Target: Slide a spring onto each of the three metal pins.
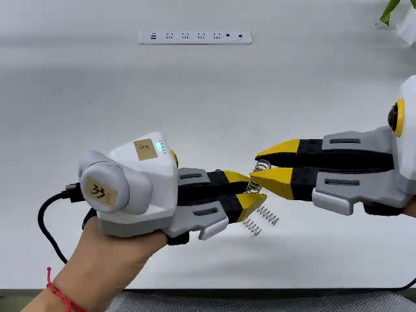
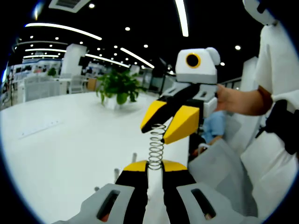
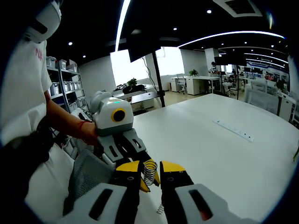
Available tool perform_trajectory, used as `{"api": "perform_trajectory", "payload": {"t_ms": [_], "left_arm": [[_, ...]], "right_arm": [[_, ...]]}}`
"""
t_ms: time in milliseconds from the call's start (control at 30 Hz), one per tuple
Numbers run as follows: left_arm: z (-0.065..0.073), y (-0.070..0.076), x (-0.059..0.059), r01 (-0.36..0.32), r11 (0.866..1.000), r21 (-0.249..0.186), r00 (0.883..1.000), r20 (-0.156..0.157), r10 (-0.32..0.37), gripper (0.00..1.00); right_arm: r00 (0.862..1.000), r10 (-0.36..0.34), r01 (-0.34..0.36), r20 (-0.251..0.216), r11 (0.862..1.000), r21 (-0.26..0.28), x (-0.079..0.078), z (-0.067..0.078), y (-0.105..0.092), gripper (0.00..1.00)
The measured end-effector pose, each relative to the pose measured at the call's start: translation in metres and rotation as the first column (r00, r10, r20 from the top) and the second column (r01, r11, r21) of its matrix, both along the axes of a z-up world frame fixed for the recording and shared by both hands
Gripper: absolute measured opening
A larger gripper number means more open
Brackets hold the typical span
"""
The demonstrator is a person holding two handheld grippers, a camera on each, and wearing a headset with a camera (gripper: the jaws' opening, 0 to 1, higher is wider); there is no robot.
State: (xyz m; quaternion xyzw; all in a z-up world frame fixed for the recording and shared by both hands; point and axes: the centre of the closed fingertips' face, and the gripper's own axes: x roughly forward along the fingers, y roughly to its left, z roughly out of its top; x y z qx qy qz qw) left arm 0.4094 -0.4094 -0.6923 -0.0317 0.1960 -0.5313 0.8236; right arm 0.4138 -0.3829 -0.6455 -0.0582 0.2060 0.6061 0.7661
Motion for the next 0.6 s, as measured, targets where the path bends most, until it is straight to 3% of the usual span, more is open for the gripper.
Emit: {"api": "perform_trajectory", "payload": {"t_ms": [167,333,500,600], "left_arm": [[0.0,-0.001,-0.001,0.009,1.0,0.005,1.0,0.002,-0.009,0.1],[-0.001,-0.002,-0.003,0.019,1.0,0.013,1.0,0.007,-0.019,0.1],[-0.002,-0.004,-0.004,0.026,0.999,0.022,1.0,0.01,-0.026,0.1],[-0.003,-0.005,-0.005,0.032,0.999,0.027,0.999,0.01,-0.033,0.1]], "right_arm": [[0.995,0.089,-0.086,0.035,0.993,-0.078,-0.001,0.0,-0.006,0.22],[0.973,0.222,-0.209,0.056,0.962,-0.176,-0.001,0.002,-0.01,0.24],[0.929,0.366,-0.335,0.058,0.896,-0.293,-0.006,-0.003,-0.012,0.25],[0.894,0.446,-0.404,0.045,0.845,-0.35,-0.01,-0.006,-0.013,0.25]]}}
